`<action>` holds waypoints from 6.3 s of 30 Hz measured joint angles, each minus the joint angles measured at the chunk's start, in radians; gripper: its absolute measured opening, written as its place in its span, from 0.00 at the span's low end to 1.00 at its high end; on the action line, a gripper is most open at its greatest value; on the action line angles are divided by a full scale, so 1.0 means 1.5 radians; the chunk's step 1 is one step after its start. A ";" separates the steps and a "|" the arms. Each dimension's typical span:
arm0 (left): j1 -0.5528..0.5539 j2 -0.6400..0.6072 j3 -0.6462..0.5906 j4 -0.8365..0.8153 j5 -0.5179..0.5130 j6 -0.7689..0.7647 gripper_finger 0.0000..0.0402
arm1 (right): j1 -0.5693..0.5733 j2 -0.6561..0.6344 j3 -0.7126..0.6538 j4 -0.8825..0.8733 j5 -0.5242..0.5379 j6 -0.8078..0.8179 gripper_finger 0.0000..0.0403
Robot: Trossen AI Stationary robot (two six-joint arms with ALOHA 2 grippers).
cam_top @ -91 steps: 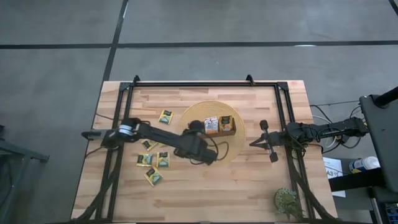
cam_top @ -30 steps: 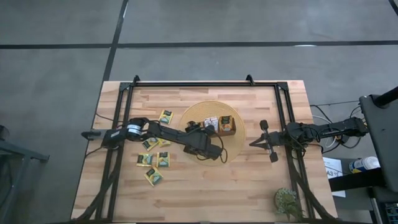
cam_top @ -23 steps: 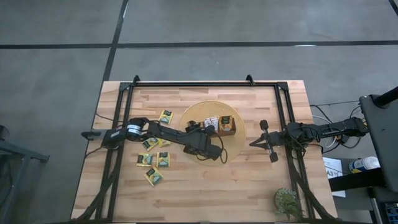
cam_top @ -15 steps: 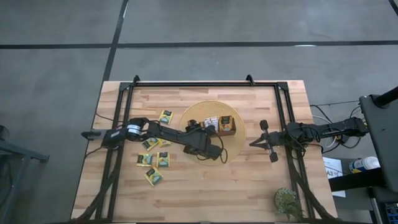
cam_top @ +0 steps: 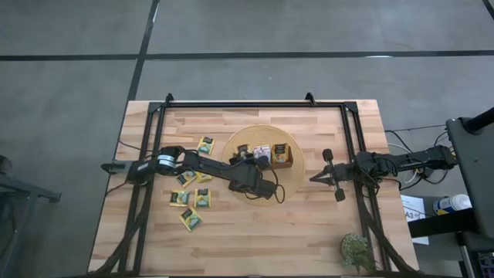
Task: Pick & Place Tea
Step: Put the yellow tea bag into the left section of the wooden organizer
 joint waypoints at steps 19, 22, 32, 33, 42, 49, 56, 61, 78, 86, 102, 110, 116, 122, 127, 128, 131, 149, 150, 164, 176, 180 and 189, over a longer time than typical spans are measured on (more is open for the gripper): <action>-0.017 -0.005 0.000 0.003 -0.099 -0.154 0.34 | 0.000 0.000 0.000 0.000 0.000 0.000 0.02; -0.017 -0.018 0.000 -0.002 -0.091 -0.239 0.34 | 0.000 0.000 0.000 0.000 0.000 0.001 0.02; -0.020 -0.094 0.000 -0.091 -0.044 -0.617 0.34 | 0.000 -0.001 0.000 0.000 0.000 0.000 0.02; -0.022 -0.103 0.000 -0.096 -0.027 -0.662 0.34 | 0.000 0.000 0.000 0.000 0.000 0.000 0.02; -0.044 -0.186 -0.002 -0.095 0.272 -0.944 0.34 | 0.000 0.000 0.000 0.000 0.000 0.000 0.02; -0.104 -0.253 -0.047 -0.095 0.347 -1.027 0.34 | 0.000 0.000 0.000 0.000 0.000 0.000 0.02; -0.174 -0.336 -0.151 -0.082 0.363 -1.165 0.34 | 0.000 0.000 0.000 0.000 0.000 0.001 0.02; -0.217 -0.397 -0.249 -0.050 0.385 -1.285 0.34 | 0.000 0.000 0.000 0.000 0.000 0.000 0.02; -0.247 -0.536 -0.560 0.104 0.471 -1.485 0.34 | 0.000 0.000 0.000 0.000 0.000 0.000 0.02; -0.247 -0.539 -0.642 0.134 0.521 -1.533 0.34 | 0.000 0.000 0.000 0.000 0.000 0.000 0.02; -0.256 -0.539 -0.724 0.199 0.568 -1.562 0.34 | 0.000 0.000 0.000 0.000 0.000 0.000 0.02; -0.262 -0.539 -0.771 0.263 0.585 -1.575 0.34 | 0.000 0.000 0.000 0.000 0.000 0.000 0.02; -0.262 -0.542 -0.838 0.373 0.595 -1.586 0.34 | 0.000 0.000 0.000 0.000 0.000 0.001 0.02; -0.262 -0.546 -0.904 0.482 0.611 -1.615 0.34 | 0.000 0.000 0.000 0.000 0.000 0.000 0.02; -0.262 -0.545 -0.907 0.481 0.609 -1.619 0.34 | 0.000 0.001 0.000 0.000 0.000 0.000 0.02; -0.262 -0.544 -0.905 0.480 0.608 -1.612 0.34 | 0.000 0.001 0.000 0.000 0.000 0.001 0.02; -0.262 -0.540 -0.895 0.477 0.601 -1.594 0.31 | 0.000 0.000 0.000 0.000 0.000 0.000 0.02; -0.262 -0.538 -0.869 0.464 0.596 -1.500 0.00 | 0.000 0.000 0.000 0.000 0.000 0.001 0.02; -0.262 -0.538 -0.857 0.453 0.597 -1.486 0.00 | 0.000 0.000 0.000 0.000 0.000 0.000 0.02; -0.261 -0.536 -0.624 0.251 0.468 -1.348 0.00 | 0.000 0.001 0.000 0.000 0.000 0.000 0.02; -0.205 -0.473 -0.500 0.114 0.415 -1.204 0.00 | 0.000 0.000 0.000 0.000 0.000 0.000 0.02; -0.181 -0.417 -0.452 0.106 0.400 -1.117 0.00 | 0.000 0.000 0.000 0.000 0.000 0.000 0.02; -0.148 -0.258 -0.281 -0.013 0.300 -0.982 0.00 | 0.000 0.000 0.000 0.000 0.000 0.001 0.02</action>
